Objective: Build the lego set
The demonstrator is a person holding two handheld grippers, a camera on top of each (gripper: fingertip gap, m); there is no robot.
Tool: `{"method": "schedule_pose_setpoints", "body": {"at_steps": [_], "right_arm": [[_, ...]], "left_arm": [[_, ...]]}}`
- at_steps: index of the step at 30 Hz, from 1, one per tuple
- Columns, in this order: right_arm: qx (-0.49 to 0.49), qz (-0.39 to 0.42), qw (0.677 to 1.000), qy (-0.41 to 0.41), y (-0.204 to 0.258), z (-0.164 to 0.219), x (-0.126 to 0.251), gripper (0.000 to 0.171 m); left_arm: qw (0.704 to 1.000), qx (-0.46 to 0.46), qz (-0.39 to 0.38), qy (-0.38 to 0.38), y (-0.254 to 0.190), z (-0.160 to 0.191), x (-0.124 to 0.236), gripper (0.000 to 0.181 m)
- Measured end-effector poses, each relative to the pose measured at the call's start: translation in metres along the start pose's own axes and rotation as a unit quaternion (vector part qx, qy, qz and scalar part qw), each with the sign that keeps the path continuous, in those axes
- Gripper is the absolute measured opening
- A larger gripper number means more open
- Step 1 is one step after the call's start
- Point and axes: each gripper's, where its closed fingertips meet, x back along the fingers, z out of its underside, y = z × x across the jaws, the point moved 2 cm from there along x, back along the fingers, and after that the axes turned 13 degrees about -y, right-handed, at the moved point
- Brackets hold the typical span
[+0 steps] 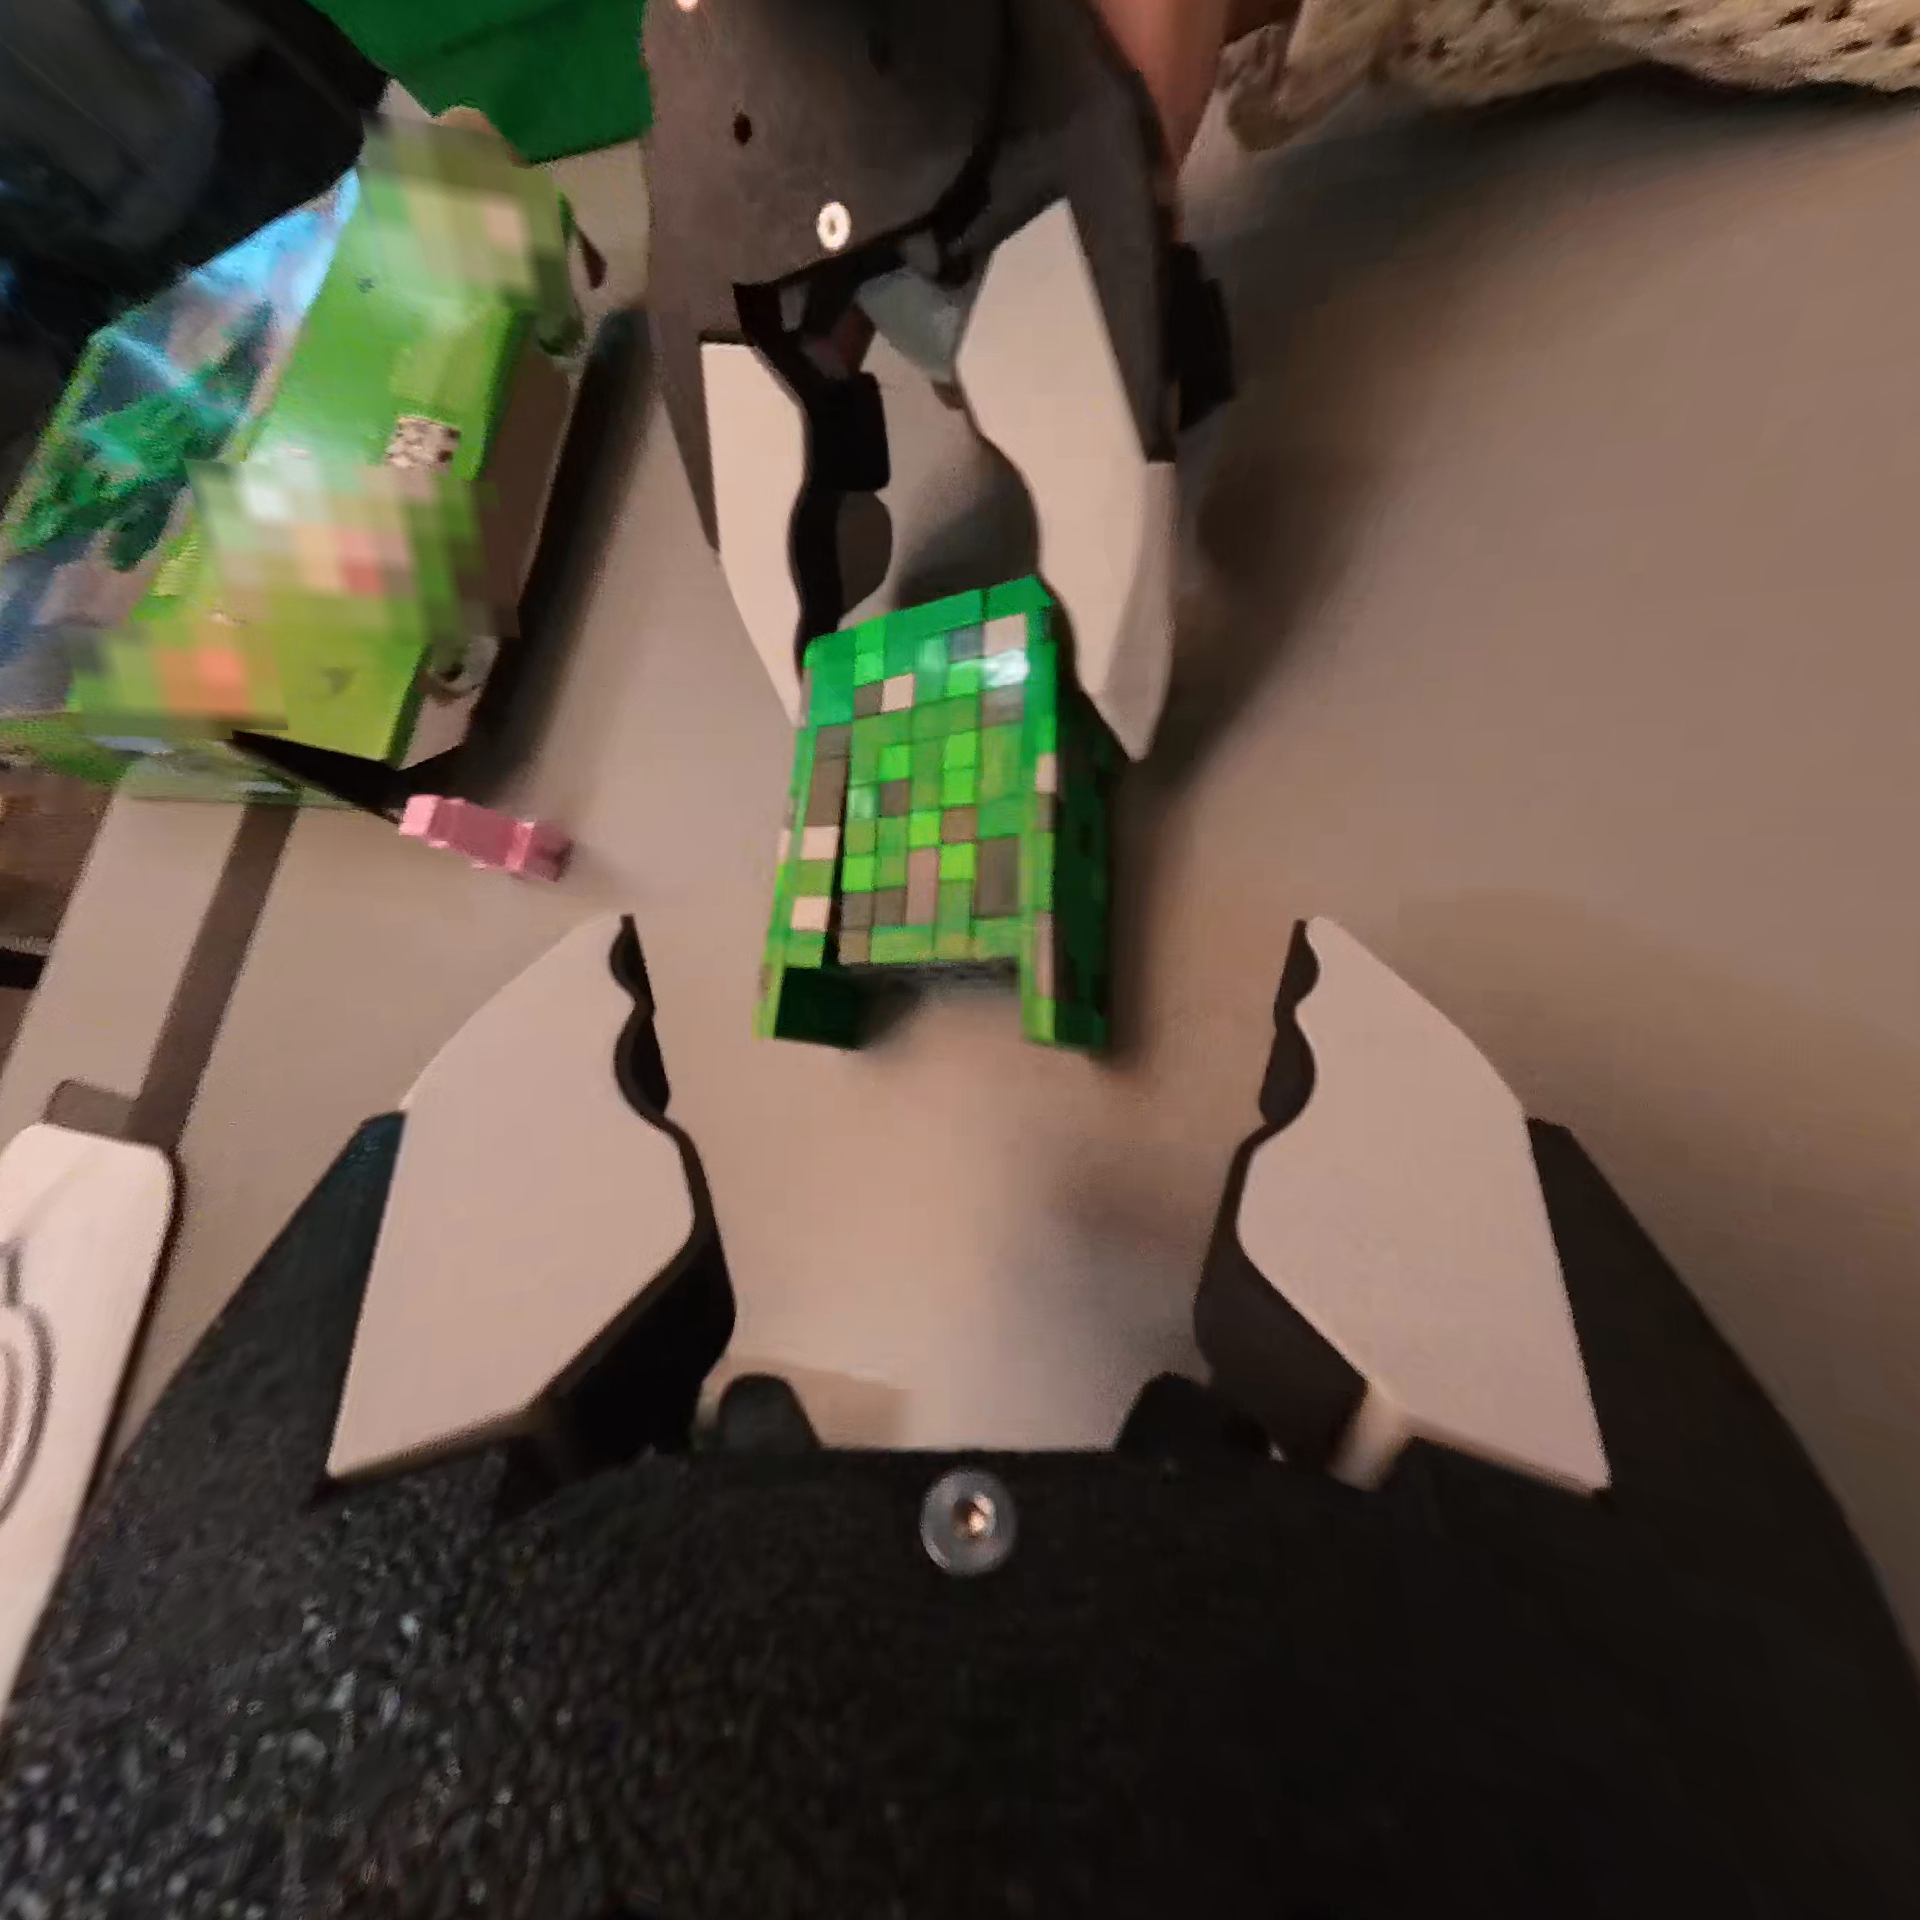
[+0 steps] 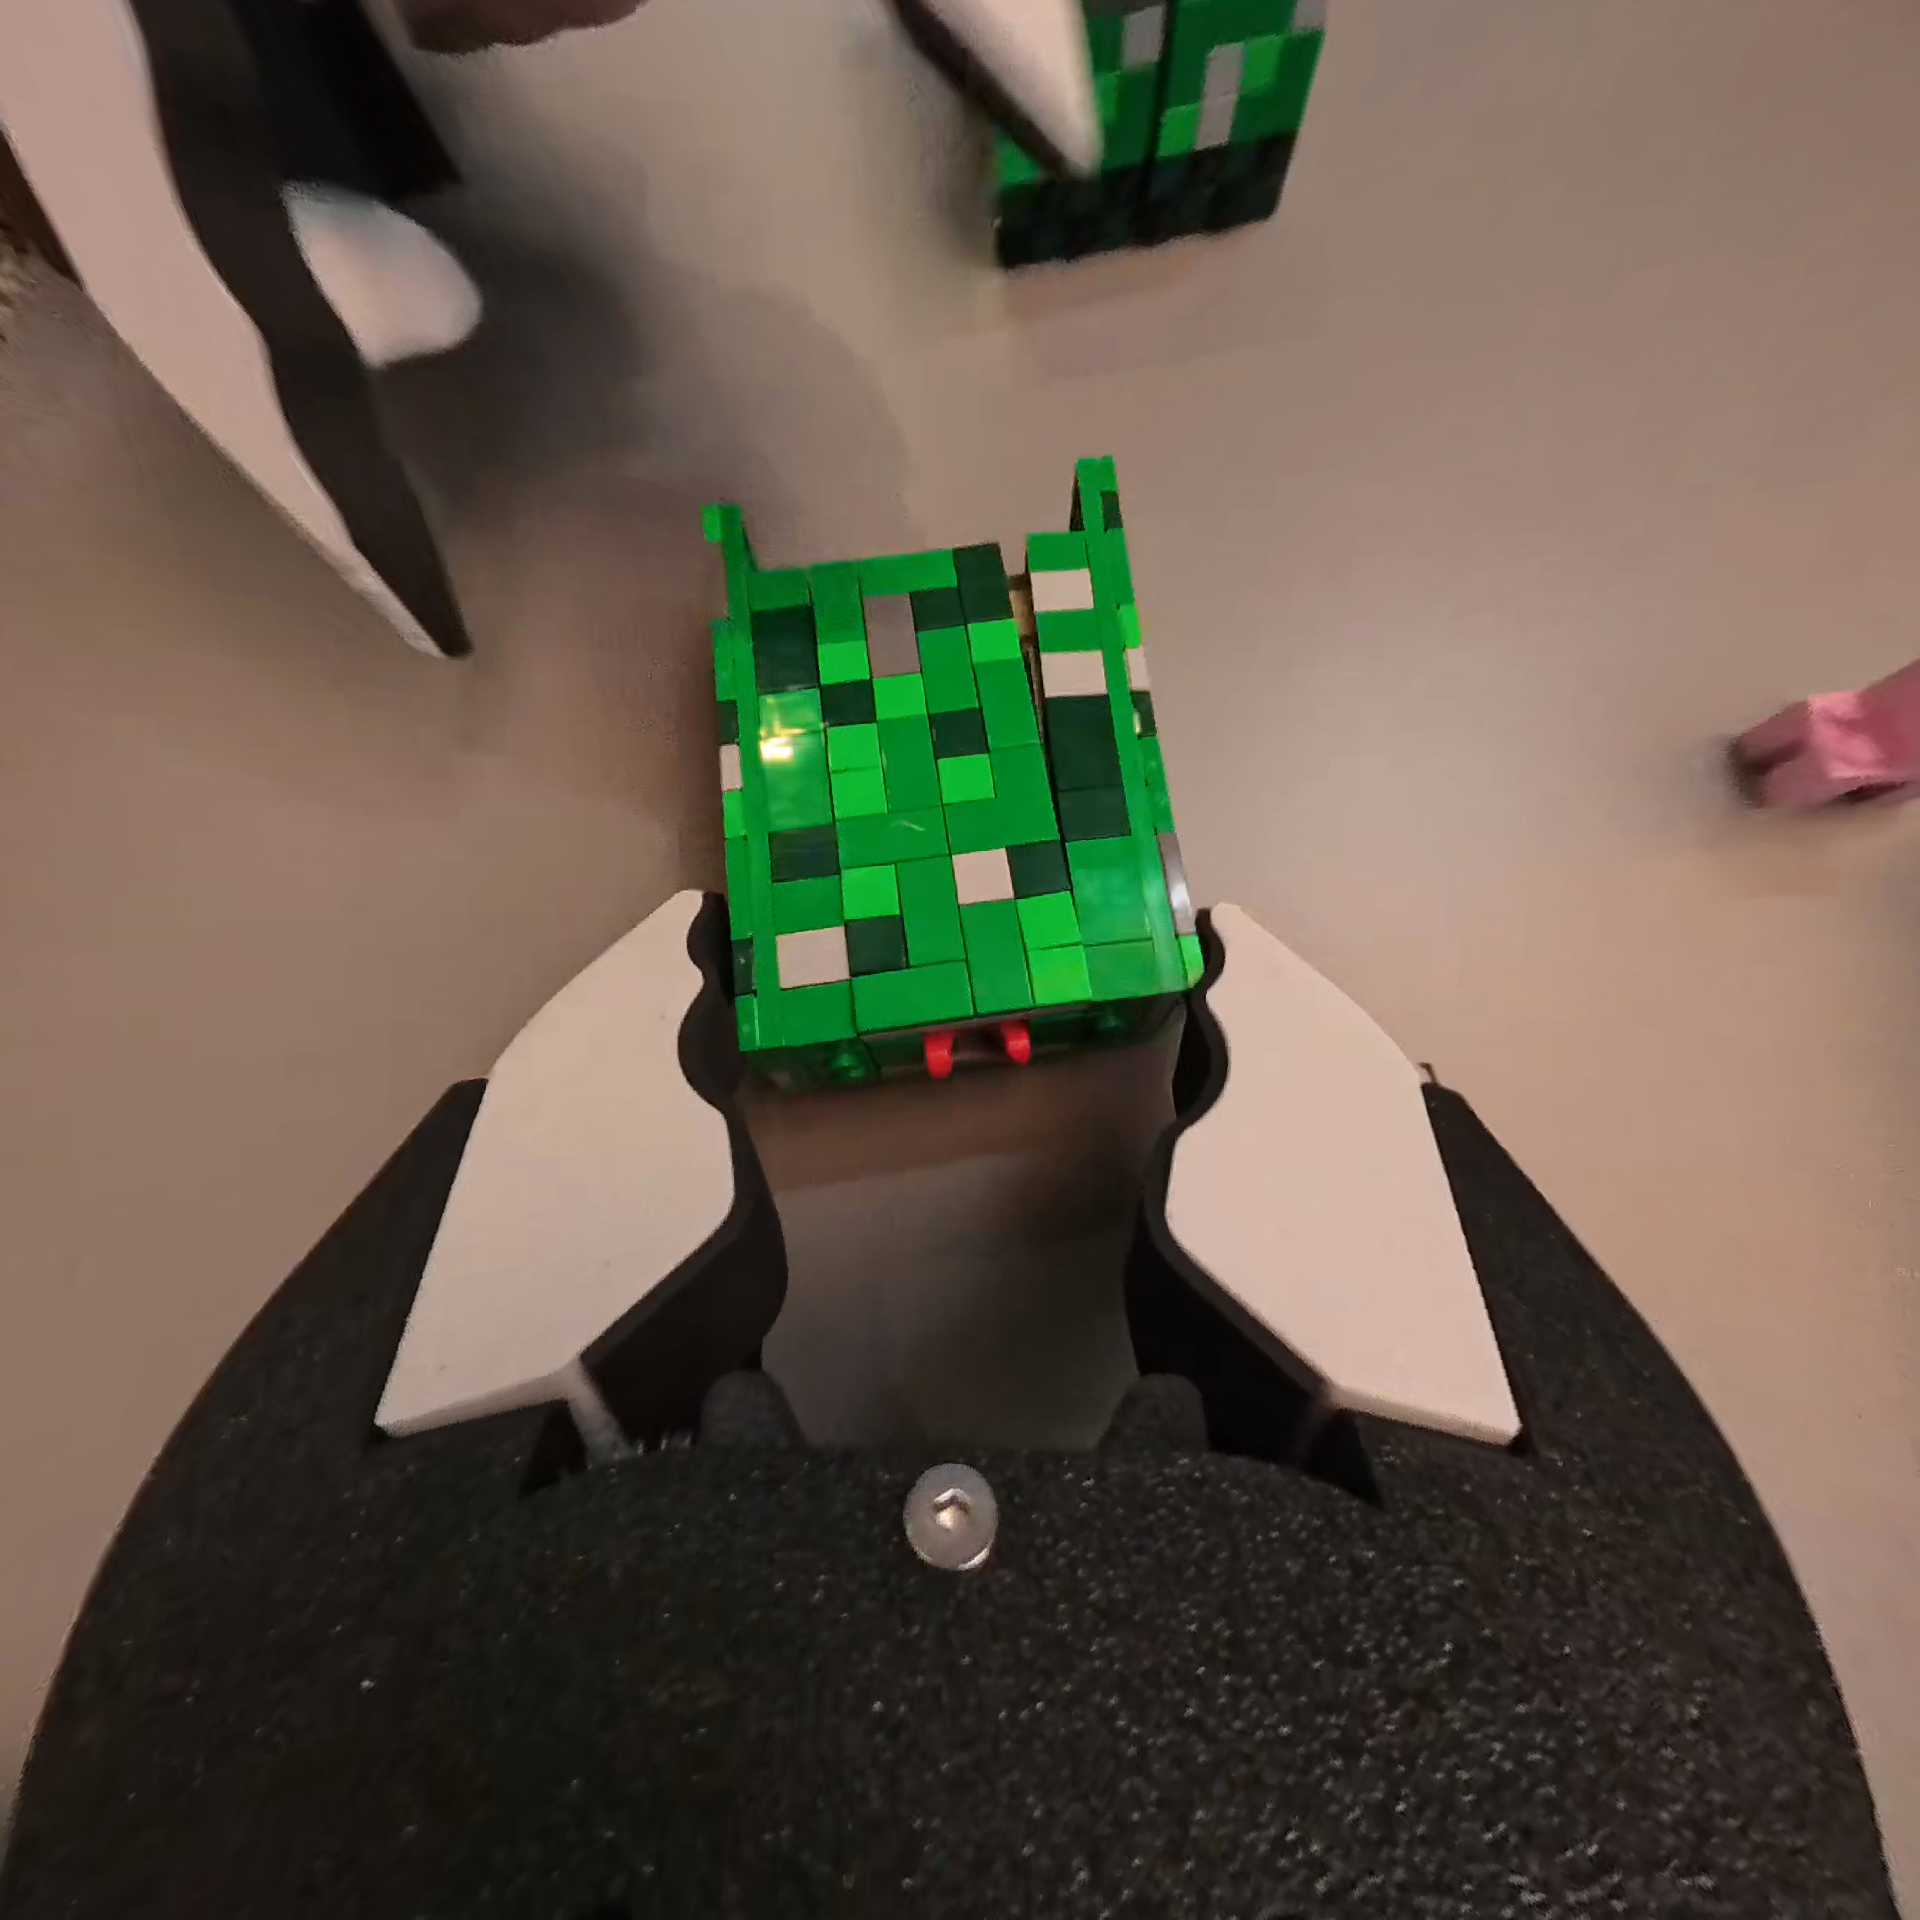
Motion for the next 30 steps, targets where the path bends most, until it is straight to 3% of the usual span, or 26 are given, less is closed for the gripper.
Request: {"method": "schedule_pose_setpoints", "body": {"at_steps": [5, 9, 18, 28, 30], "right_arm": [[0.031, 0.009, 0.999, 0.021, 0.022, 0.011, 0.002, 0.083], [0.039, 0.008, 0.999, -0.010, 0.020, 0.008, 0.012, 0.083], [0.047, -0.022, 0.999, -0.009, 0.022, 0.014, 0.014, 0.075], [0.049, -0.011, 0.999, -0.012, 0.023, 0.014, 0.014, 0.075], [0.045, -0.029, 0.998, -0.024, 0.026, 0.011, 0.016, 0.092]], "left_arm": [[0.996, 0.044, 0.060, 0.054, -0.005, 0.019, -0.023, 0.122], [0.993, 0.084, 0.075, 0.045, -0.012, 0.025, -0.030, 0.120], [0.993, 0.088, 0.074, 0.022, -0.017, 0.023, -0.030, 0.084], [0.995, 0.075, 0.070, 0.010, -0.016, 0.023, -0.029, 0.077], [0.994, 0.075, 0.074, 0.007, -0.016, 0.023, -0.029, 0.077]]}}
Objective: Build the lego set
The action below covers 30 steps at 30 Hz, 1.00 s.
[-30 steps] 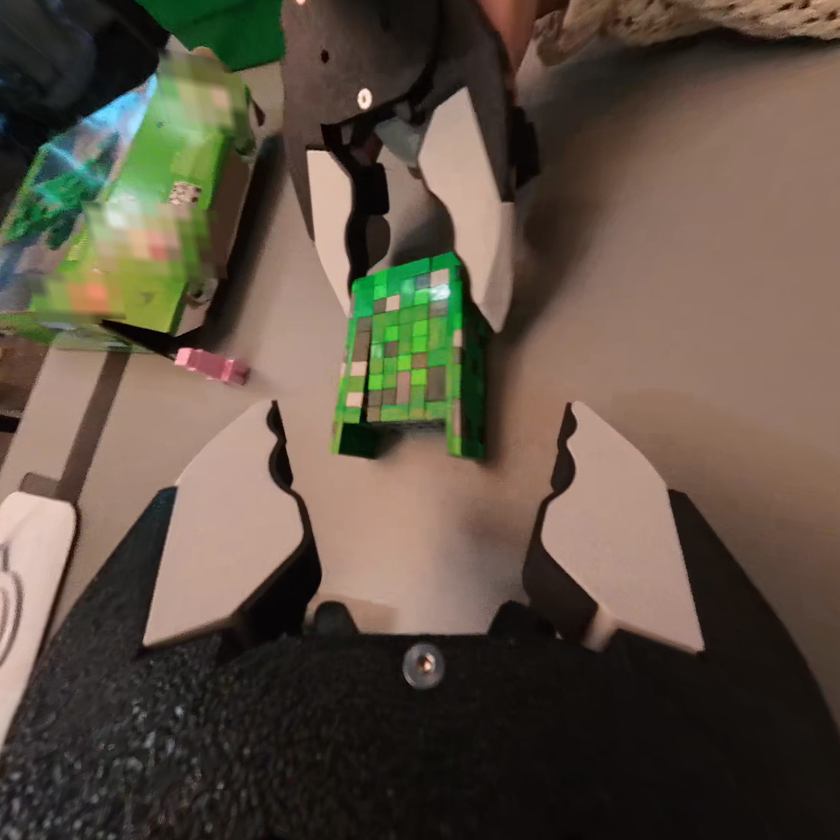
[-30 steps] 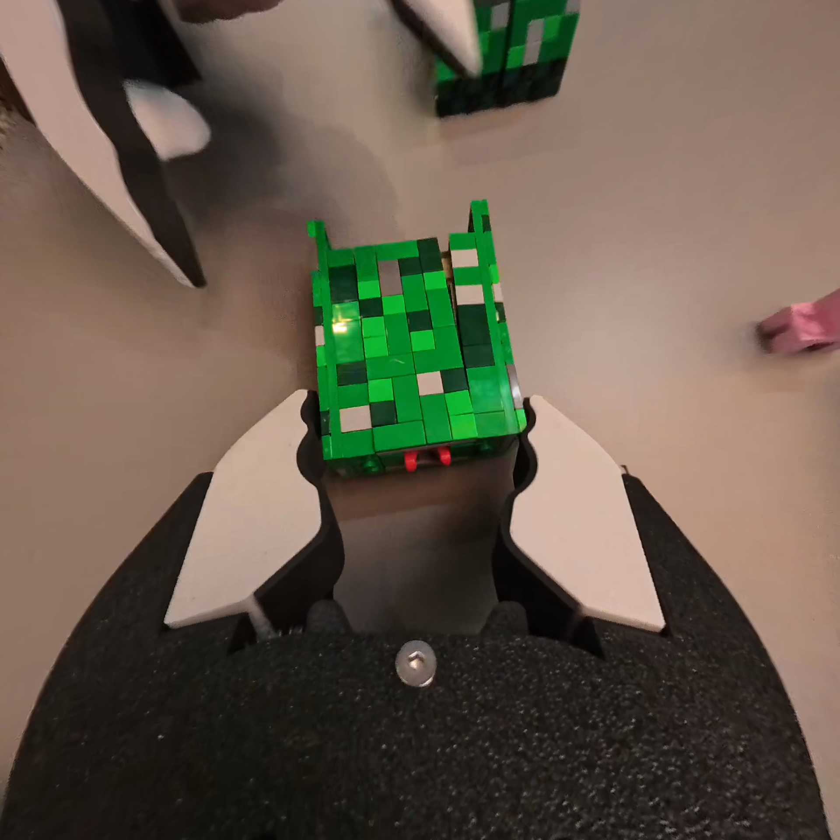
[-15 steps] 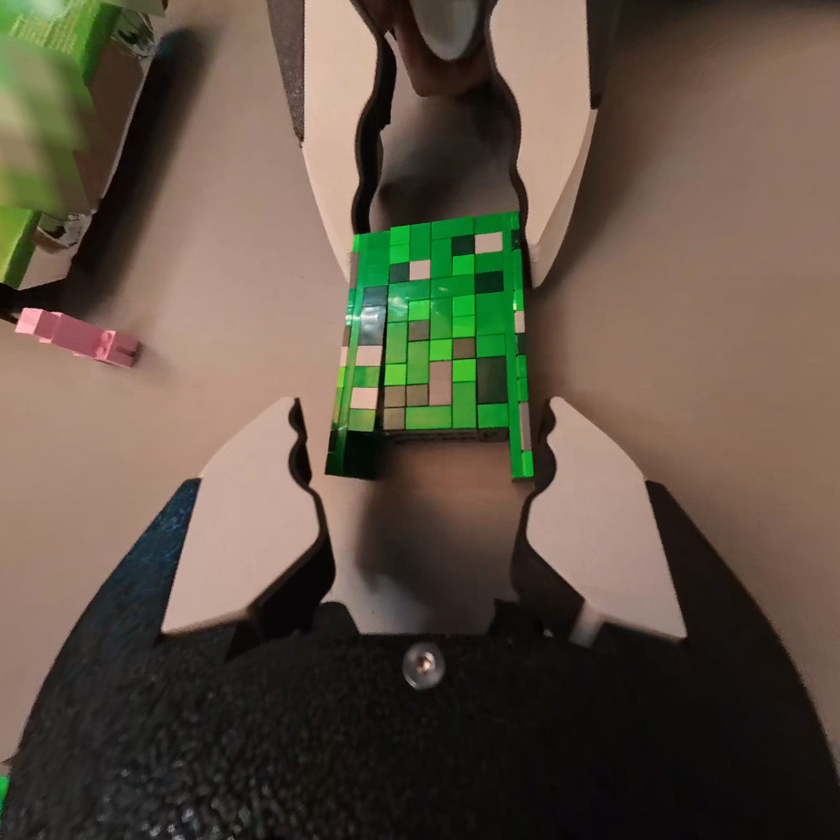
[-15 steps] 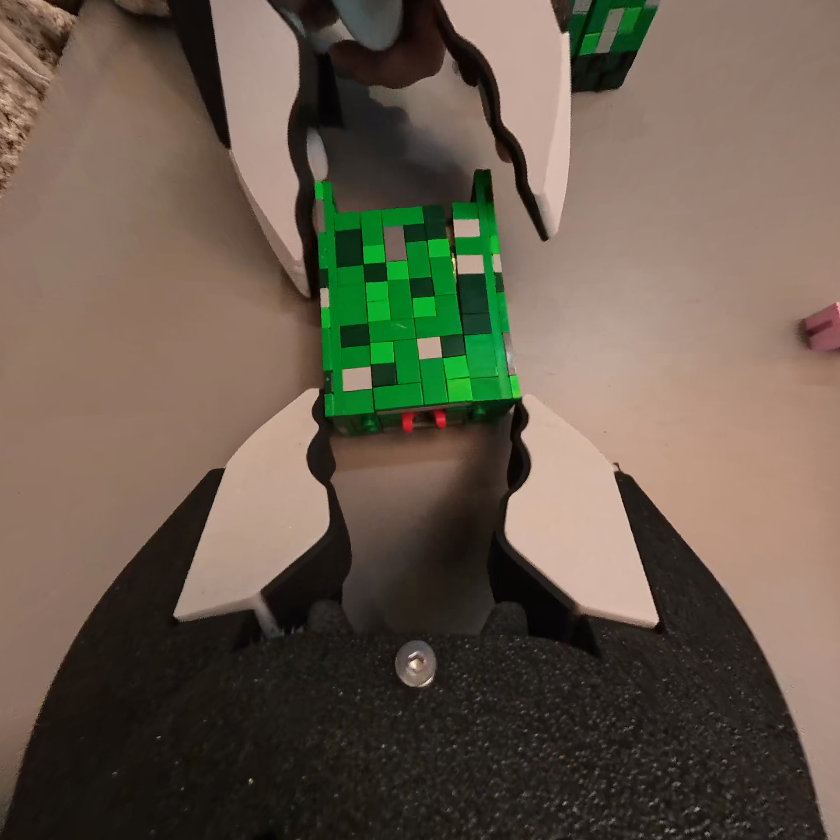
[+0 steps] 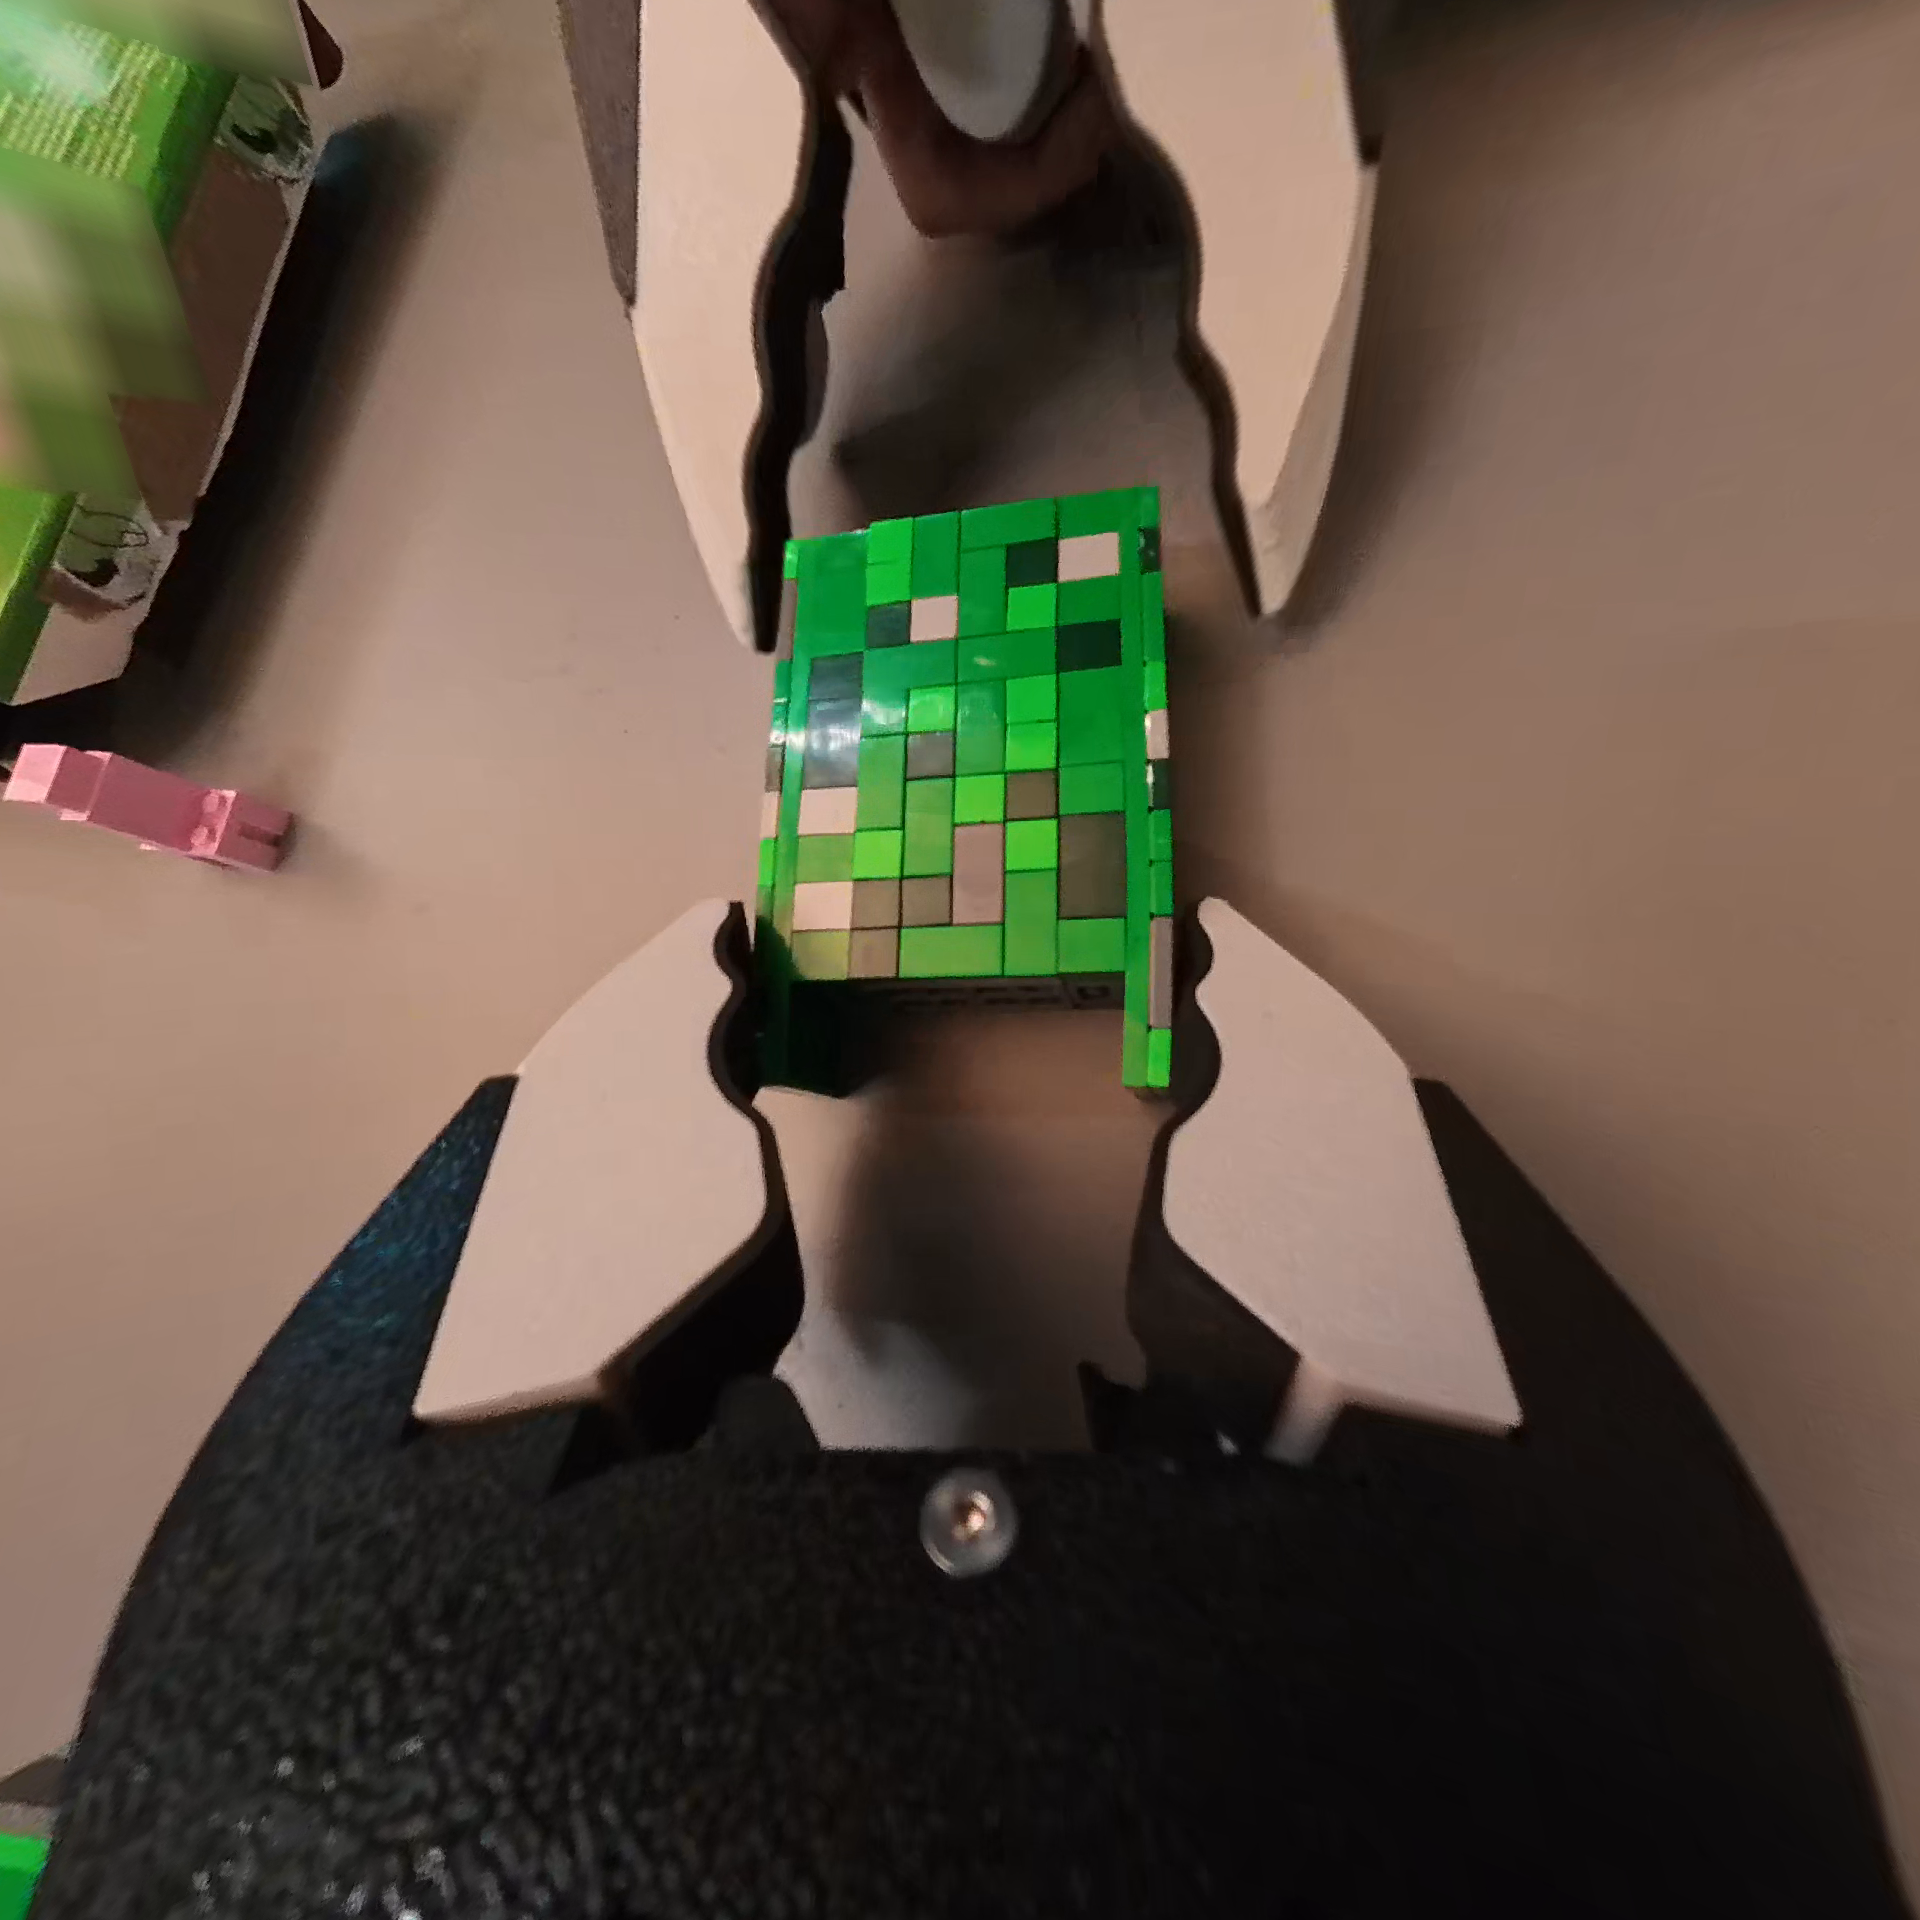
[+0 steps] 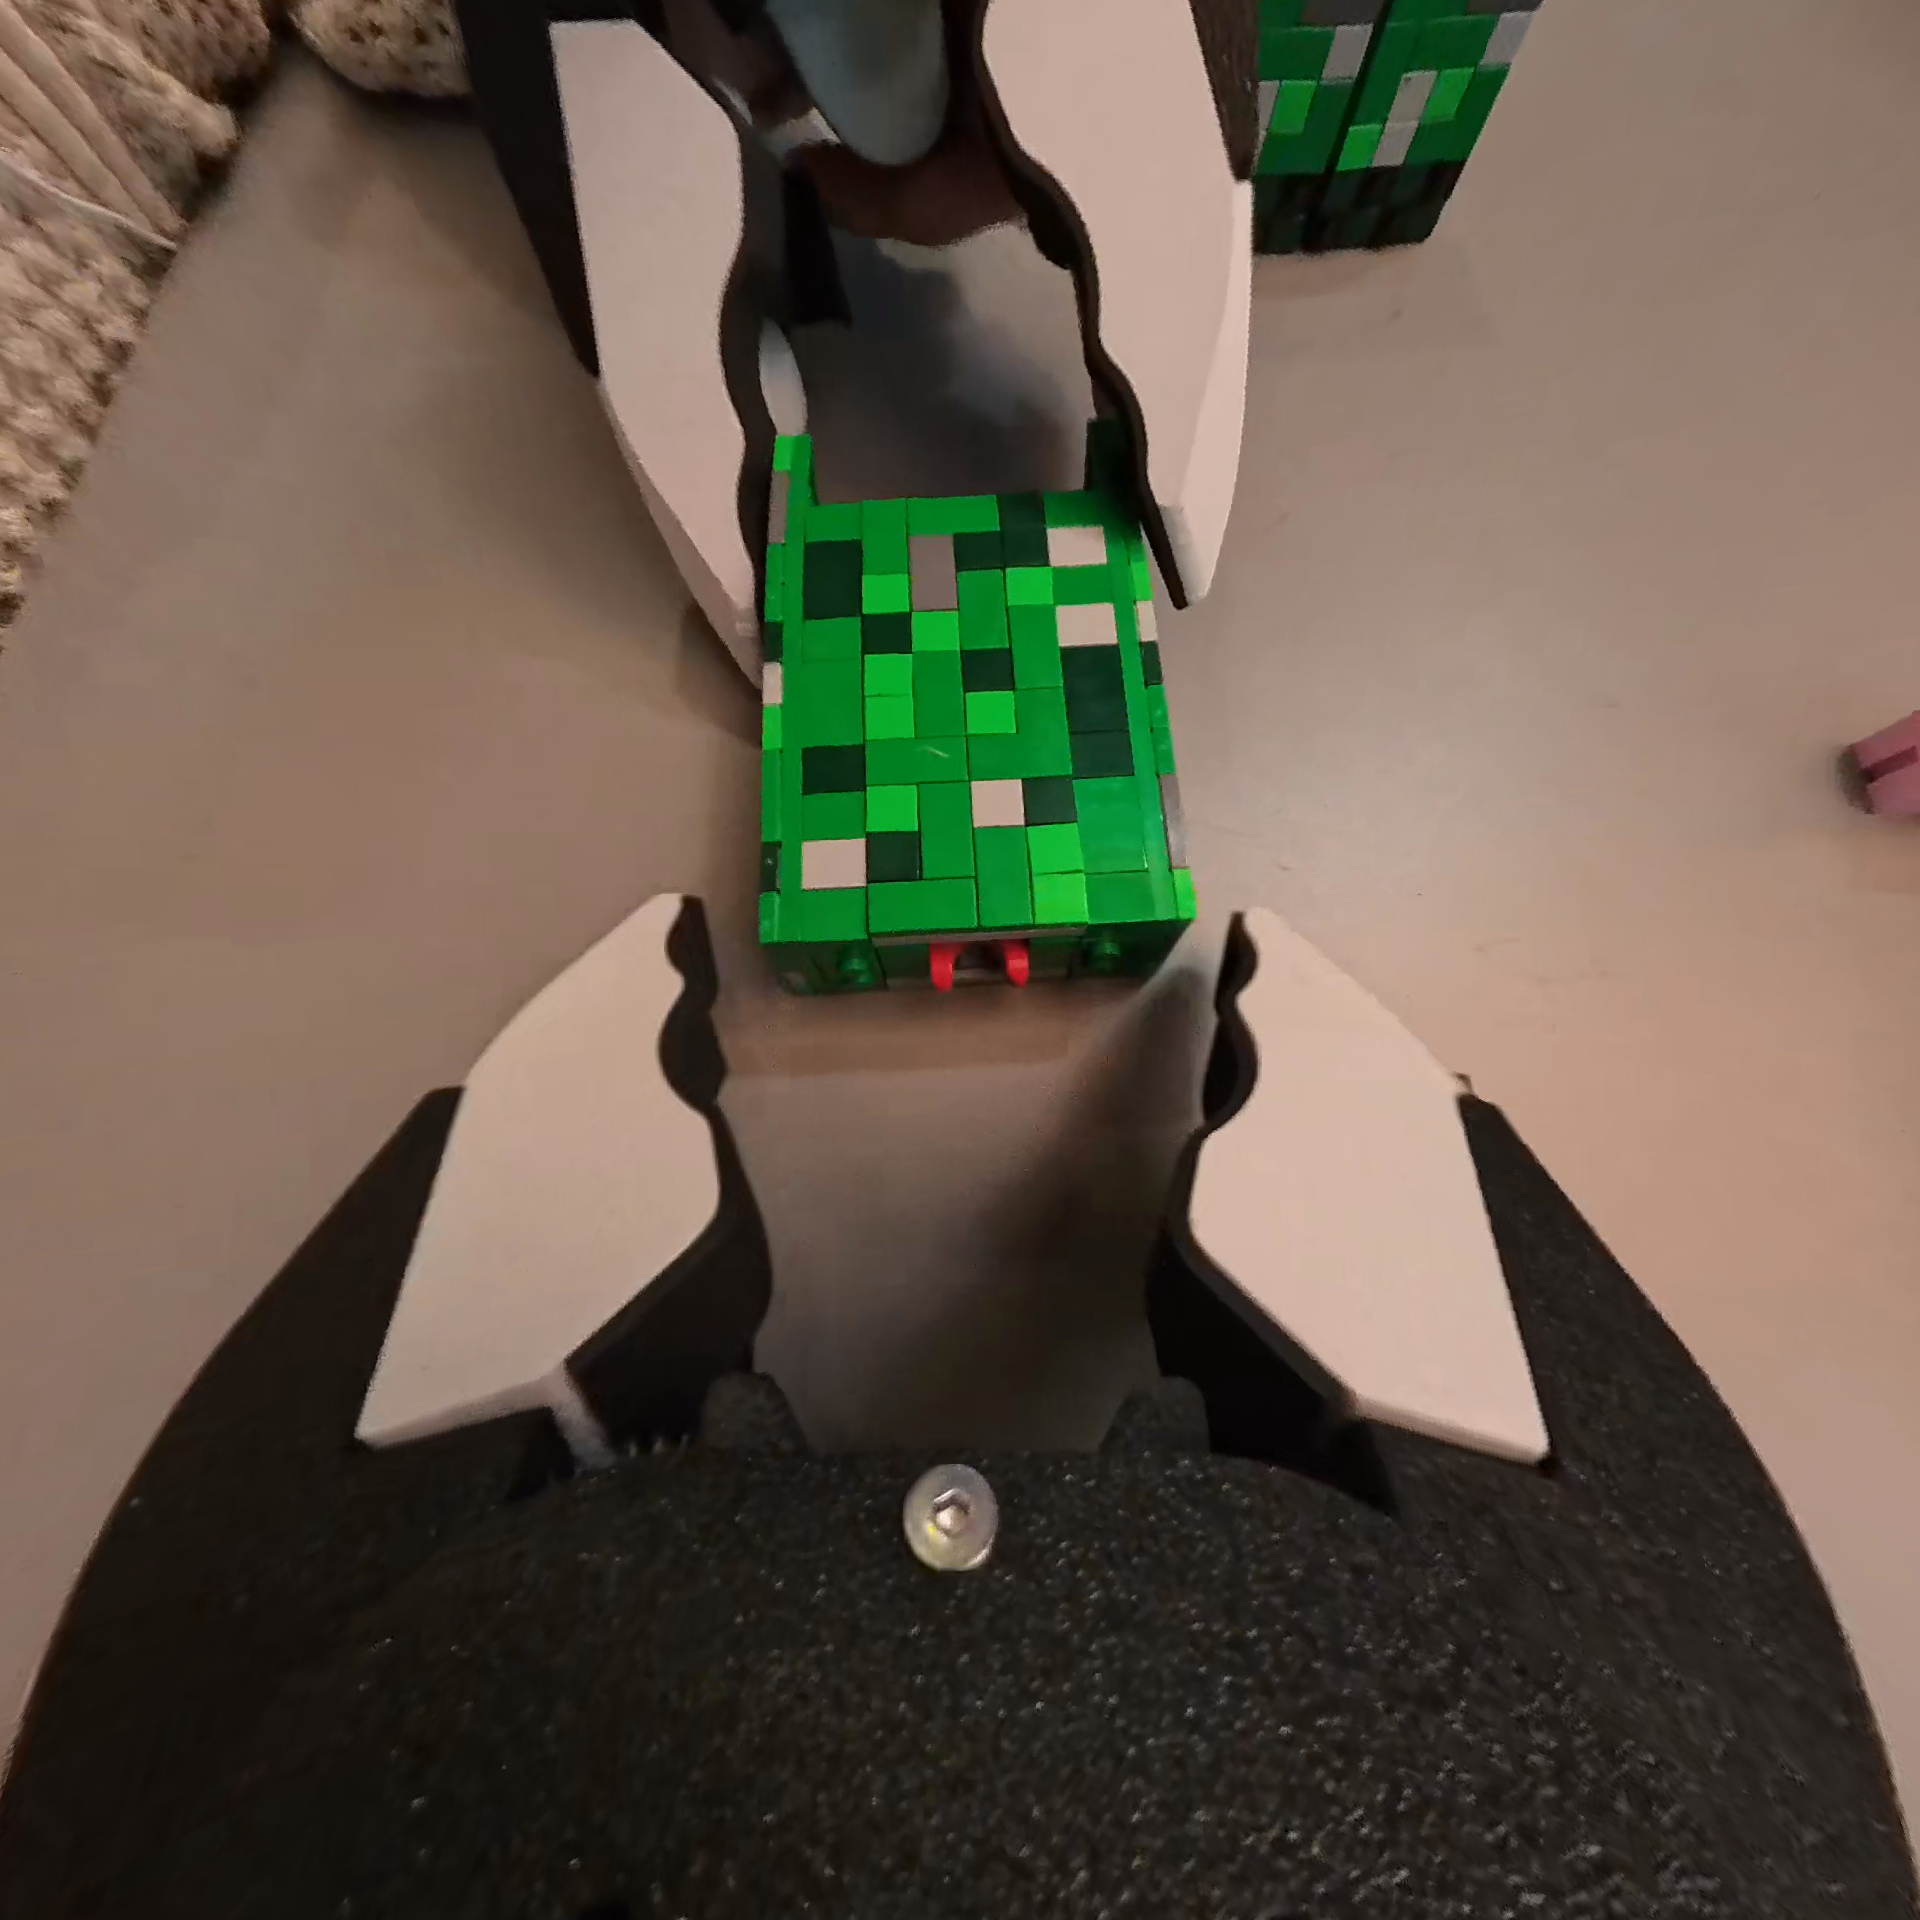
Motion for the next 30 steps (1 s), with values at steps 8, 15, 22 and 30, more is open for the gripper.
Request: {"method": "schedule_pose_setpoints", "body": {"at_steps": [8, 15, 22, 30], "right_arm": [[0.014, -0.020, 1.000, 0.002, 0.000, 0.000, -0.002, 0.076], [0.016, -0.019, 1.000, 0.004, -0.001, 0.000, -0.002, 0.075], [0.029, -0.016, 0.999, -0.026, 0.002, -0.006, 0.002, 0.082], [0.049, -0.050, 0.992, -0.106, 0.024, -0.024, 0.012, 0.032]], "left_arm": [[1.000, -0.001, 0.009, -0.008, 0.000, -0.001, 0.000, 0.077], [1.000, -0.002, 0.010, -0.007, -0.001, -0.001, 0.001, 0.077], [1.000, -0.002, 0.014, -0.006, -0.001, -0.001, 0.001, 0.077], [1.000, -0.003, 0.020, -0.004, -0.001, -0.001, 0.001, 0.079]]}}
